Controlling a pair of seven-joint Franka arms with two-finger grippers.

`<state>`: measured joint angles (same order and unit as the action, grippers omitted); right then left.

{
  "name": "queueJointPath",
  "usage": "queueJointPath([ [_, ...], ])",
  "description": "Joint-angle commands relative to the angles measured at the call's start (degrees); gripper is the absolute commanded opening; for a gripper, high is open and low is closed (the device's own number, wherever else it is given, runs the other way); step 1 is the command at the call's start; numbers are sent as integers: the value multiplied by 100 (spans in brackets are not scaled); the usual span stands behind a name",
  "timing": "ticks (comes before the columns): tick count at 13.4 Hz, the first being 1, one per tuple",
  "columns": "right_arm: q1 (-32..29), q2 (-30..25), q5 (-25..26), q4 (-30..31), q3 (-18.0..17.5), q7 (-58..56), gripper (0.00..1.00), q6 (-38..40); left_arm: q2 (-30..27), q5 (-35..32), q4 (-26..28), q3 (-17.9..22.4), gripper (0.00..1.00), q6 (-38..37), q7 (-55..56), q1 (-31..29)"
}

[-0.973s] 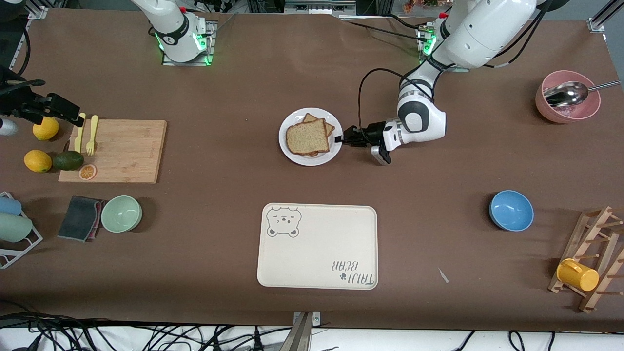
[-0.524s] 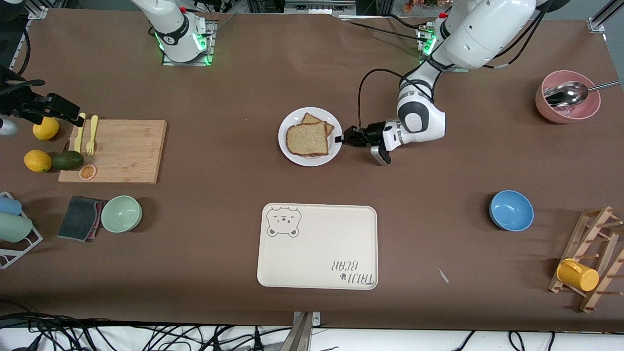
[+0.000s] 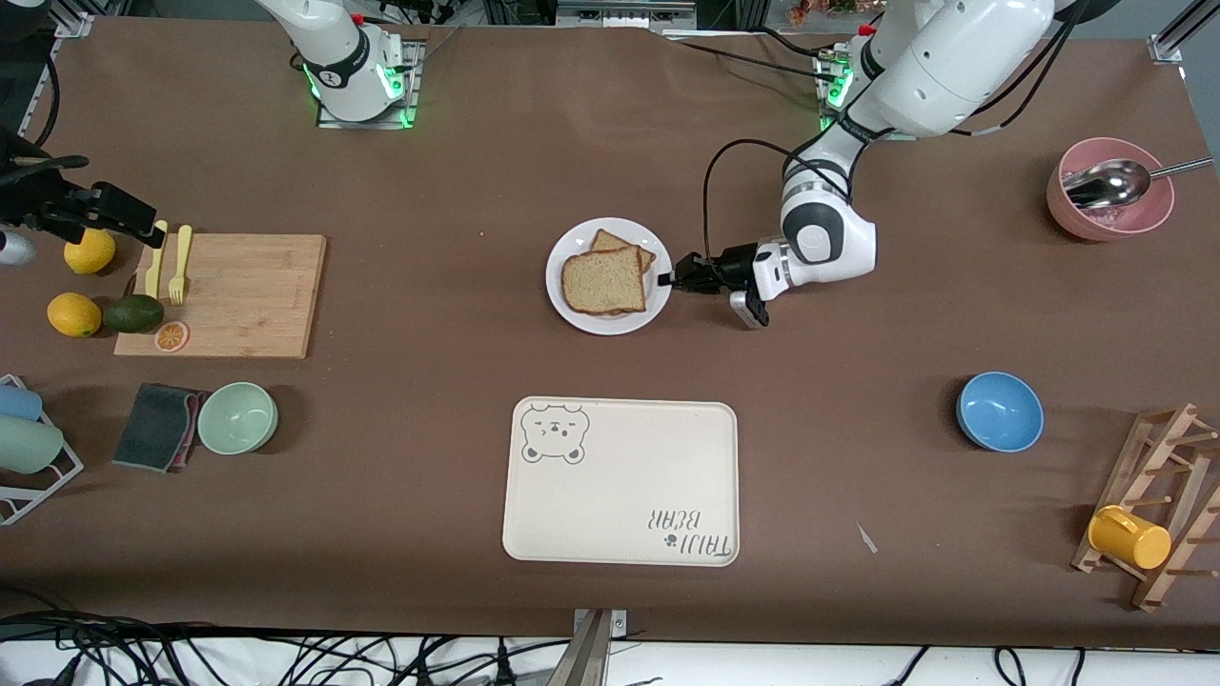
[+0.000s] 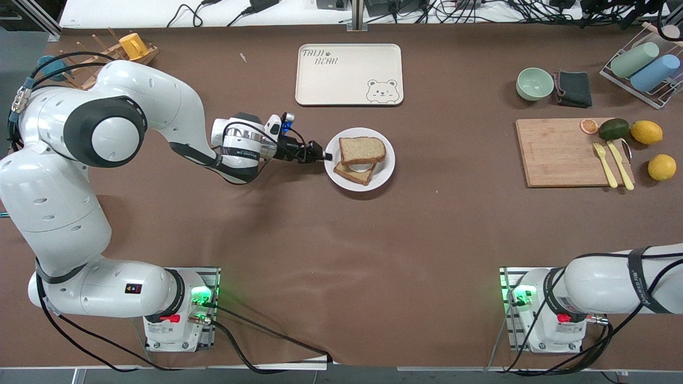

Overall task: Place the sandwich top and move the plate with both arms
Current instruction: 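Slide the white plate with the left gripper onto the bear tray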

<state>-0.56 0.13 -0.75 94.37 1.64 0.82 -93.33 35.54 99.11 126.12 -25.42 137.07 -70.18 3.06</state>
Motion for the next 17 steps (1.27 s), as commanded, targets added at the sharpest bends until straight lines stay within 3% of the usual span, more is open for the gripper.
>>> queueJointPath([
  [1,-40,31,13,-138,-50,15,100,122,-170,266,-139,-51,0,-66,65,-112],
  [6,-40,31,22,-138,-50,15,100,122,-170,223,-885,-16,0,-13,872,-139],
  [9,-40,31,13,-138,-50,15,100,122,-4,108,-1509,203,0,4,1296,-121],
  [14,-40,31,22,-138,-50,41,100,236,637,-874,-2818,590,0,4,2718,-51],
  [17,-40,31,22,-138,-50,41,100,263,1112,-1026,-3627,714,0,13,3072,-16],
])
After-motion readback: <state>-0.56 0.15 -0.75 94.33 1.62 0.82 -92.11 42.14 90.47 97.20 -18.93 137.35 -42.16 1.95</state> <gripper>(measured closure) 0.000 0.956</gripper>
